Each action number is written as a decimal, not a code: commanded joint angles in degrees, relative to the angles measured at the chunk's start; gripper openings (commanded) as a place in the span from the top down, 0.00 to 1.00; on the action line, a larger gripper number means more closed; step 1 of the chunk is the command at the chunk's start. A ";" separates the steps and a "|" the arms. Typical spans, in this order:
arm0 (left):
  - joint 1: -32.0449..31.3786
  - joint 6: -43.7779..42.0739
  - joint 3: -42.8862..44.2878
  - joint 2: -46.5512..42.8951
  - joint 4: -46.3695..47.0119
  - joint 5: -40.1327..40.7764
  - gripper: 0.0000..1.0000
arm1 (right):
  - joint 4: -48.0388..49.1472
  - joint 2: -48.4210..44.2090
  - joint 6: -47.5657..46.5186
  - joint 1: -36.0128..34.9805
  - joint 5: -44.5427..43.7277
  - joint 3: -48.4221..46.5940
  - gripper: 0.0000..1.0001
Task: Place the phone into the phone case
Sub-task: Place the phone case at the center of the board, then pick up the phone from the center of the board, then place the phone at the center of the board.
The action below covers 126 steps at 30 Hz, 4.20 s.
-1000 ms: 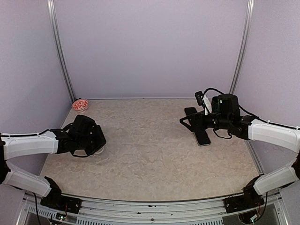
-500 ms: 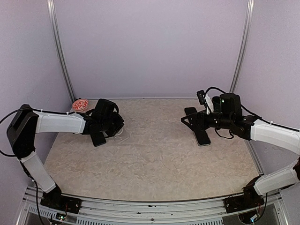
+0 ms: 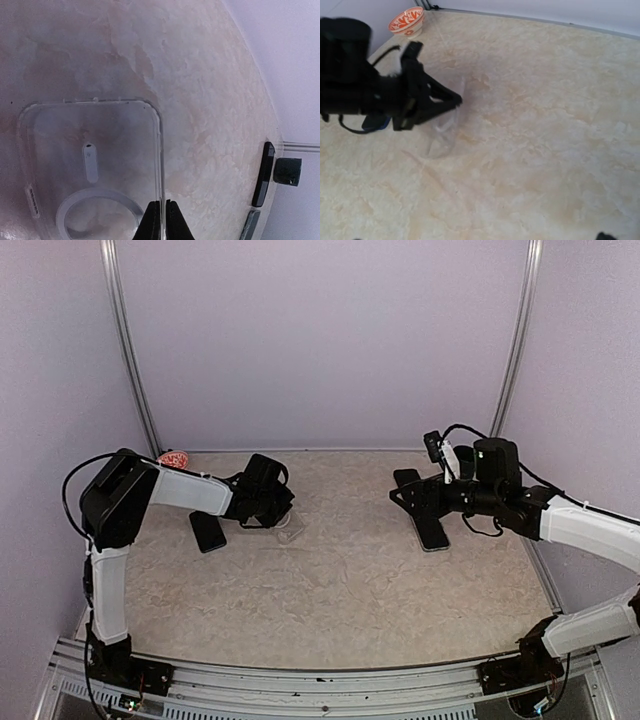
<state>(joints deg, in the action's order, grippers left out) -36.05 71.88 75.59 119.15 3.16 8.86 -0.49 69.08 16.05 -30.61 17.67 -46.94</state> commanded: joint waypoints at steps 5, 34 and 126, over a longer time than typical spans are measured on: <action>-0.47 0.41 3.02 4.45 0.80 -0.60 0.74 | -1.42 -1.30 0.00 -0.77 -0.55 -0.58 0.01; 21.14 -31.37 6.12 -7.87 -24.43 4.51 0.01 | 2.79 2.46 1.12 -2.92 1.81 1.39 0.01; -9.80 -4.82 -21.52 -12.55 -22.78 -6.75 0.28 | 3.60 1.94 -2.56 -11.33 0.44 4.26 0.01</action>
<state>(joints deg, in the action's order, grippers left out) -44.82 64.20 56.45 101.86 -14.48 7.66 2.09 70.63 15.22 -40.45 18.35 -43.22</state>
